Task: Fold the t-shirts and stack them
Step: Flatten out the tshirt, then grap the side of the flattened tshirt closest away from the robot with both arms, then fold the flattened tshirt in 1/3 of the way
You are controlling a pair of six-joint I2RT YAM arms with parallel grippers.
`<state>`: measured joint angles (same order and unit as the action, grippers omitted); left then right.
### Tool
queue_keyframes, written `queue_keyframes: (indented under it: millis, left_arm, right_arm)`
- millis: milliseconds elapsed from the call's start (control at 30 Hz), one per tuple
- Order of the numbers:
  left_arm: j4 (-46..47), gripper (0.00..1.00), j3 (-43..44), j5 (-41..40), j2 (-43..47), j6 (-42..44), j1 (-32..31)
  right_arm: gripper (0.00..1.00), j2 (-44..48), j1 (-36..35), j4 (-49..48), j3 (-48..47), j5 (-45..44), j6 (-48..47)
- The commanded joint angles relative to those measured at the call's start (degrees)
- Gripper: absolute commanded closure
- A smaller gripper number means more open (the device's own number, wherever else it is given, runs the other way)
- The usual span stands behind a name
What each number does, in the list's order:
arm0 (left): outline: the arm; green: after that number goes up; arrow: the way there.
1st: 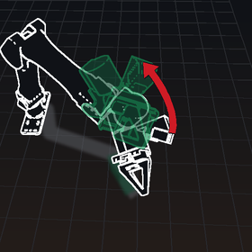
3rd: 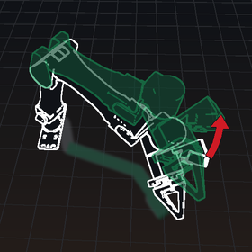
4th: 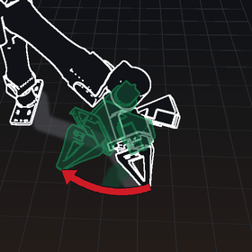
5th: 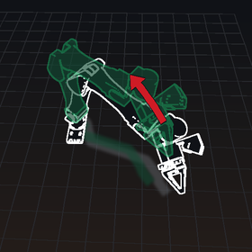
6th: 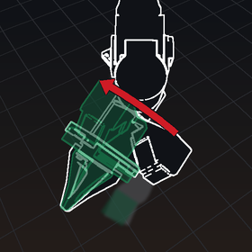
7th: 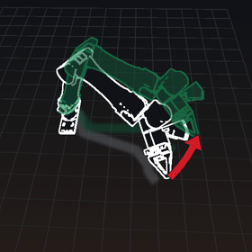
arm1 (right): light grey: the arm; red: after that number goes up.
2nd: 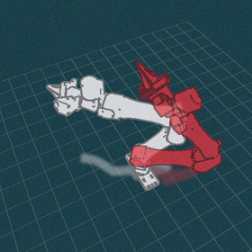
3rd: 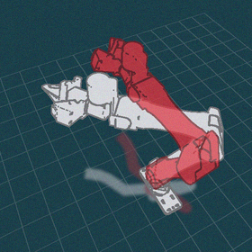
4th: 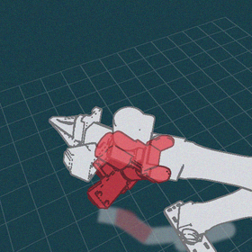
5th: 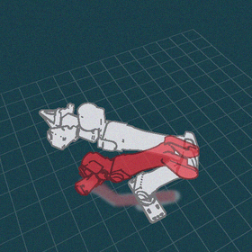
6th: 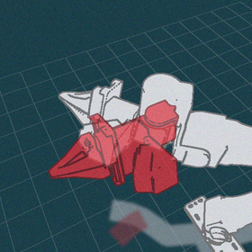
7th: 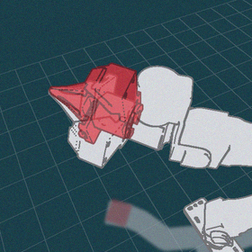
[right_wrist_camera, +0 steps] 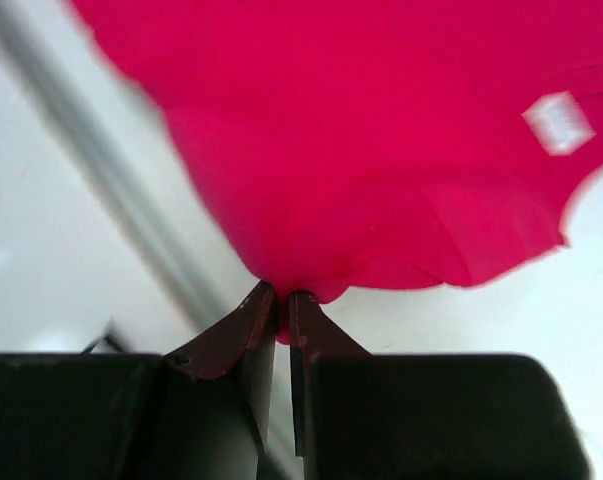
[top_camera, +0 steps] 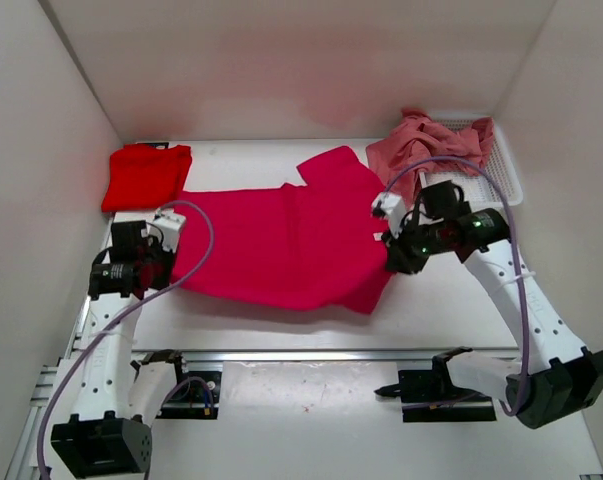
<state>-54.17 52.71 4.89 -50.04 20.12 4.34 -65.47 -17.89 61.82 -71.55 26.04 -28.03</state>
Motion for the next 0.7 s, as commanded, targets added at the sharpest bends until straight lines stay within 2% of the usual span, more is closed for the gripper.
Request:
queue_keyframes:
  millis: [0, 100, 233, 267, 367, 500, 667]
  left_arm:
    - [-6.5, 1.0, -3.0, -1.6, 3.0, 4.6, 2.6]
    - [-8.5, 1.0, -4.1, -3.4, 4.1, 6.5, 4.4]
    - [-8.1, 1.0, -3.2, -4.8, 1.5, 6.2, 5.6]
    - [-7.2, 1.0, -3.1, -7.2, 0.9, 5.8, 6.1]
    - [-4.3, 1.0, -2.1, -6.7, -0.9, 5.3, 9.7]
    - [-0.1, 1.0, 1.2, -5.1, -8.6, 0.9, 7.4]
    - [4.4, 1.0, 6.1, -2.9, -18.4, -3.1, 5.2]
  right_arm:
    - [0.99, -0.5, -2.6, 10.2, 2.9, 5.5, -5.4]
    - [1.0, -1.6, -1.8, 13.0, 4.1, 7.7, -6.7]
    - [1.0, -4.5, 3.6, 14.4, 3.0, 11.2, -7.7]
    - [1.0, -4.8, 6.3, 13.4, 1.9, 12.2, -7.4]
    - [1.0, -3.4, 12.6, 4.8, 1.0, 12.5, -3.3]
    - [1.0, -2.8, 9.6, -11.1, 5.2, 5.3, 3.1]
    - [1.0, -7.6, 11.1, -25.0, 10.3, 3.0, 8.5]
